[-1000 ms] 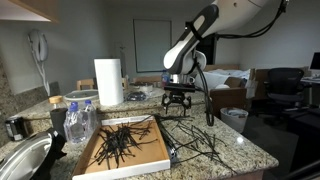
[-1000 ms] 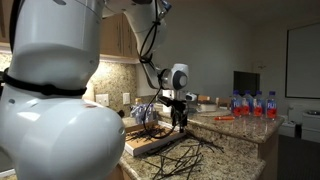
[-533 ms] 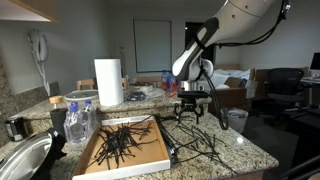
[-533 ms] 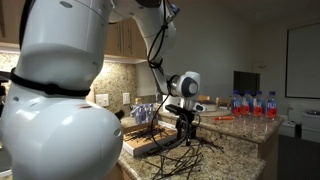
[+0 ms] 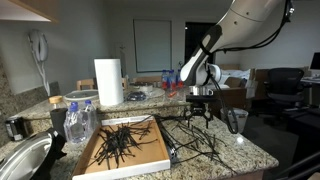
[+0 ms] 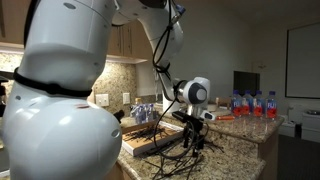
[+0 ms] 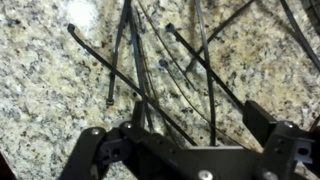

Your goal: Put some of the zip ties on the counter on the box

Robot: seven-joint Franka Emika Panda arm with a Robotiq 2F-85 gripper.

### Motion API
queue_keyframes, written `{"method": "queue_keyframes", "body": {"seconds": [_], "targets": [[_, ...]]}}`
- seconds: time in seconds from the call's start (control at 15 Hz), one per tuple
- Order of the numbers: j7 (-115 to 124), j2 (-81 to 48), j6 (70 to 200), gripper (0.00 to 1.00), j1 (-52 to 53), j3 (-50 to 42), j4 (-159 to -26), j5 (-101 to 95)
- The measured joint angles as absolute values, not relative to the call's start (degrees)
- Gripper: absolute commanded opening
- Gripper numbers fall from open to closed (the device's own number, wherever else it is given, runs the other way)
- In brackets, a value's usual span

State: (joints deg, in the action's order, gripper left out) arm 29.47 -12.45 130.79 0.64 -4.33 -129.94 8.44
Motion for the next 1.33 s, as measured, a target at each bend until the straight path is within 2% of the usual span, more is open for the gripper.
{"method": "queue_keyframes", "body": {"seconds": [0.93, 1.33], "targets": [[29.46, -12.66, 131.2, 1.0, -1.26, -6.67, -136.16, 8.56], [29.36, -12.62, 135.82, 1.0, -1.28, -5.77, -136.12, 10.68]]}}
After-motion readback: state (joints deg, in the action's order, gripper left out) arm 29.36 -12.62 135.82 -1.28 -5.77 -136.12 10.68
